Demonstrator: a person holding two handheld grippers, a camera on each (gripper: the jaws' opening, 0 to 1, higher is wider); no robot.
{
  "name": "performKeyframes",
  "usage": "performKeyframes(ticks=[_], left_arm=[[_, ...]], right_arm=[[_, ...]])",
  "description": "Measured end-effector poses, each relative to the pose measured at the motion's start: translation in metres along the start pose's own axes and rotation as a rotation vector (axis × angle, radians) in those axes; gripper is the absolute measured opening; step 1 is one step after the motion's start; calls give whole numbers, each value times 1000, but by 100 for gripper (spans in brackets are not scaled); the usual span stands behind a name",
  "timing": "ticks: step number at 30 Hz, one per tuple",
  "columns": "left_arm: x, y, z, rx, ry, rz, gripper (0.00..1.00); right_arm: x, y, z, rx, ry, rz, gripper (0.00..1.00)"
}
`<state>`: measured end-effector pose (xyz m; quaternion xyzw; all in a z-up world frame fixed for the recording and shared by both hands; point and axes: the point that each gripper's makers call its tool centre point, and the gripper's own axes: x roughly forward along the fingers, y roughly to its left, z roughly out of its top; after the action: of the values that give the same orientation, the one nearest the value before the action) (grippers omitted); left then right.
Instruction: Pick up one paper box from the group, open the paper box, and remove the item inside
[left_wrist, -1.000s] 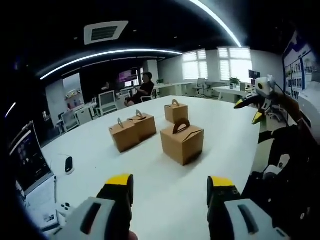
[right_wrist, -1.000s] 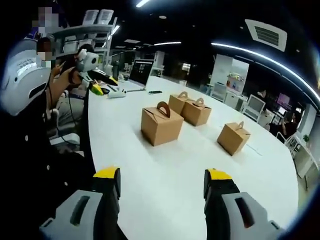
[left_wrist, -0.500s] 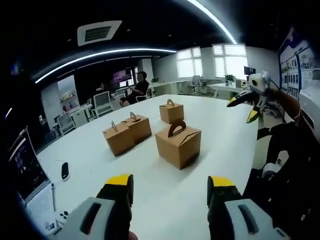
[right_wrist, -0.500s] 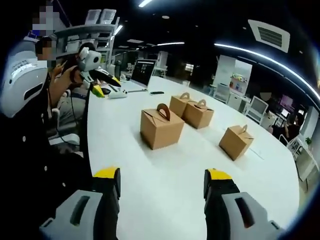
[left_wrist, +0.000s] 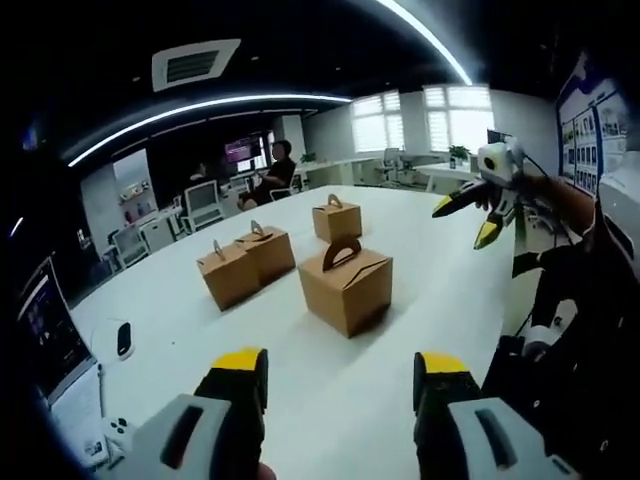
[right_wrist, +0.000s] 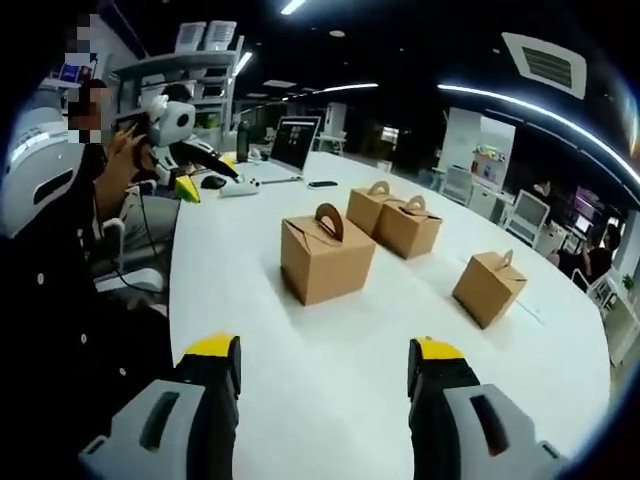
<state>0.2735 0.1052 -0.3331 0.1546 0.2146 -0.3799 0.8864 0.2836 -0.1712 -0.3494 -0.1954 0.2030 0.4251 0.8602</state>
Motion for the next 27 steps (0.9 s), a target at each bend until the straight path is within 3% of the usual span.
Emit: performKeyframes(ticks=[6,11,13,17,27], left_arm=[[-3,-1,-1,-21,-11,45,57],[-3,-6,-2,-7,-1,21,58],[-3,-9,0,57,0,-15,56],[-3,-11,4,45,-2,-27,57],[17,-5,30,91,-7,-29,57]], right_arm=[[7,-8,2,-10,12,15,68],[9,-11,4,-17,17,19,68],[9,-10,4,-22,24,22,67],[9,-7,3,-36,37,20,67],[9,-3,16,-63,27,26,67]])
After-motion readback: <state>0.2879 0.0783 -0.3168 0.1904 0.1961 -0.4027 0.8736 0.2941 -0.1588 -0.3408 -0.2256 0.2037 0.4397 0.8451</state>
